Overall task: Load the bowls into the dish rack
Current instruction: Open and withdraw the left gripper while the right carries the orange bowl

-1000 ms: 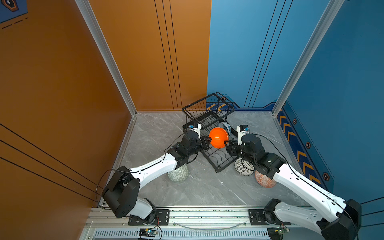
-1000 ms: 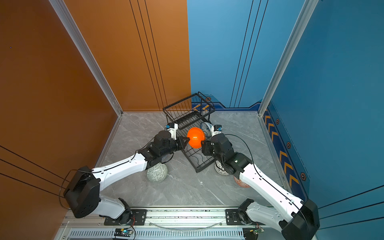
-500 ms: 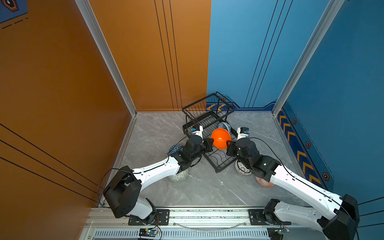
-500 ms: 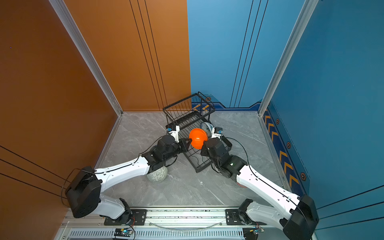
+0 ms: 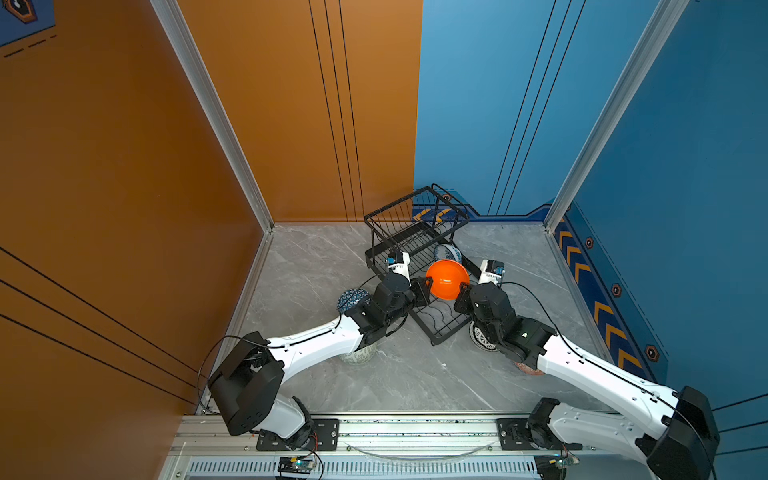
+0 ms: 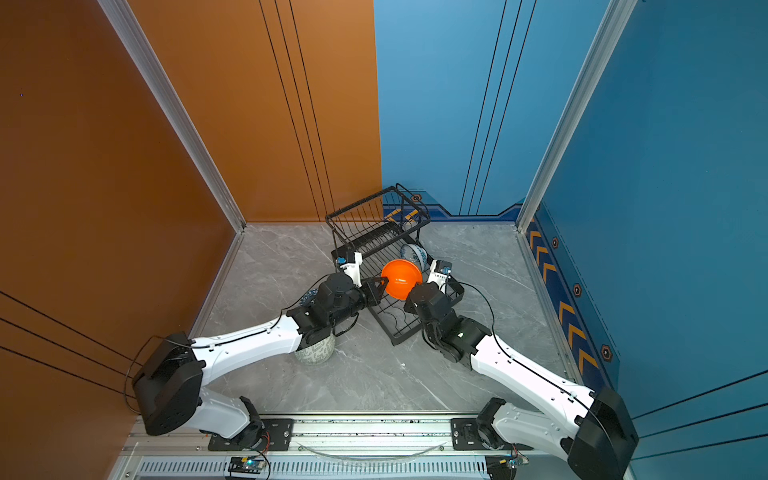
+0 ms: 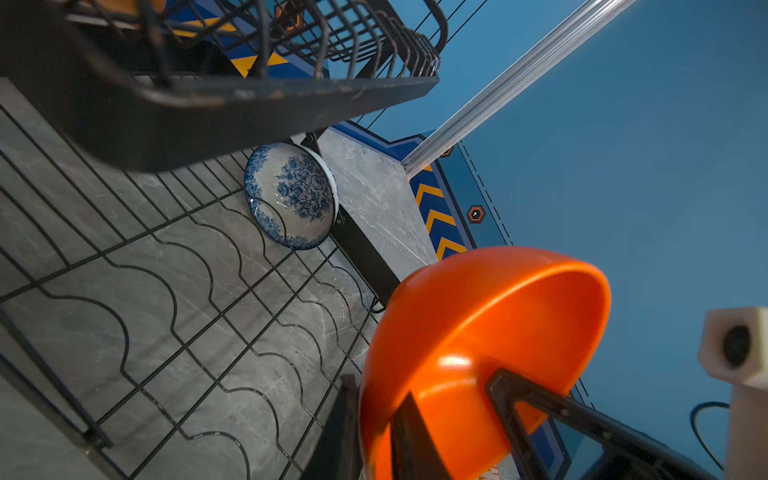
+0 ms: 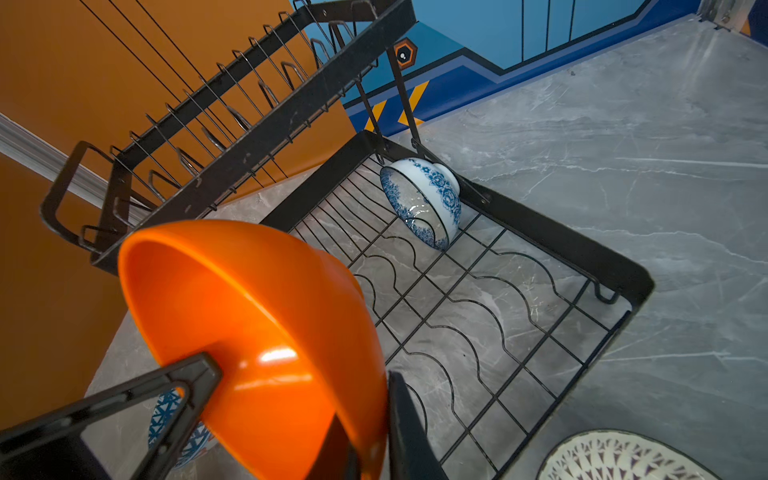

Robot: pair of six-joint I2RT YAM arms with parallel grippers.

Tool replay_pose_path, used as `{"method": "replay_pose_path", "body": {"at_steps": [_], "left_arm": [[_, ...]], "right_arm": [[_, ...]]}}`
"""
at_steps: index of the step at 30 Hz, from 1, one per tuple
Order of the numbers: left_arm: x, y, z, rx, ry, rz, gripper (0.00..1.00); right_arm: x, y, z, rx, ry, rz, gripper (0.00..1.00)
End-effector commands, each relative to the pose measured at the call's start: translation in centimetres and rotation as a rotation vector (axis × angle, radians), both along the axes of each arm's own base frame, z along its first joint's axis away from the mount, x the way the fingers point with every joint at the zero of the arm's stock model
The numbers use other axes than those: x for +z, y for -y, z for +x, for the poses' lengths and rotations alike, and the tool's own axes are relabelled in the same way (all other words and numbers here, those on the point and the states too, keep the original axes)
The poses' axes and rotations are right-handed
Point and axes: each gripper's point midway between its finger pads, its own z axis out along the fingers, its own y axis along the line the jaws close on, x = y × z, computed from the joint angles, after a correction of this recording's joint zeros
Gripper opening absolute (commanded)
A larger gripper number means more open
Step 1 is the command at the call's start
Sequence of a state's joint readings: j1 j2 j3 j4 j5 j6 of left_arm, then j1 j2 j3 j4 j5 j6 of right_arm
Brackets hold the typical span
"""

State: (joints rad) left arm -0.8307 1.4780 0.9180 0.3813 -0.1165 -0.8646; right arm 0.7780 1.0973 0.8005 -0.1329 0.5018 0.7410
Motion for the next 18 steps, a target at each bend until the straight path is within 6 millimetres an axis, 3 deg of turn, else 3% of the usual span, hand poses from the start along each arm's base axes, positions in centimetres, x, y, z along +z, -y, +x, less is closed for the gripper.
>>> {"method": "replay_pose_path", "body": {"at_steps": [1,3,7,10,12,18], "left_arm": [[1.2,-0.3,0.4,0.022,0.033,-0.04,0.21],[1.0,-0.5,0.4,0.026,0.025,-0.04,0.35],[0.2,-0.8,0.4,0.025,0.002,-0.043,0.47],[-0.2,-1.3,0.0,0.024,-0.007,-0.041,0.74],[-0.4,-1.9,-0.4,0.033,-0.01,-0.028,0.99],[-1.2,-4.4,-1.8,0.069,-0.023,0.004,0.98]], "right_arm": [[0.8,0.7,0.4,-0.058,0.046,-0.001,0.0],[0.4,1.0,0.6,-0.079,0.046,-0.033,0.0],[-0.3,1.8,0.8,-0.122,0.047,-0.098,0.0],[-0.4,2.7,1.0,-0.166,0.051,-0.165,0.0],[-0.4,3.3,1.2,-0.194,0.058,-0.213,0.0],[-1.0,4.2,2.1,-0.268,0.053,-0.388,0.0]]}}
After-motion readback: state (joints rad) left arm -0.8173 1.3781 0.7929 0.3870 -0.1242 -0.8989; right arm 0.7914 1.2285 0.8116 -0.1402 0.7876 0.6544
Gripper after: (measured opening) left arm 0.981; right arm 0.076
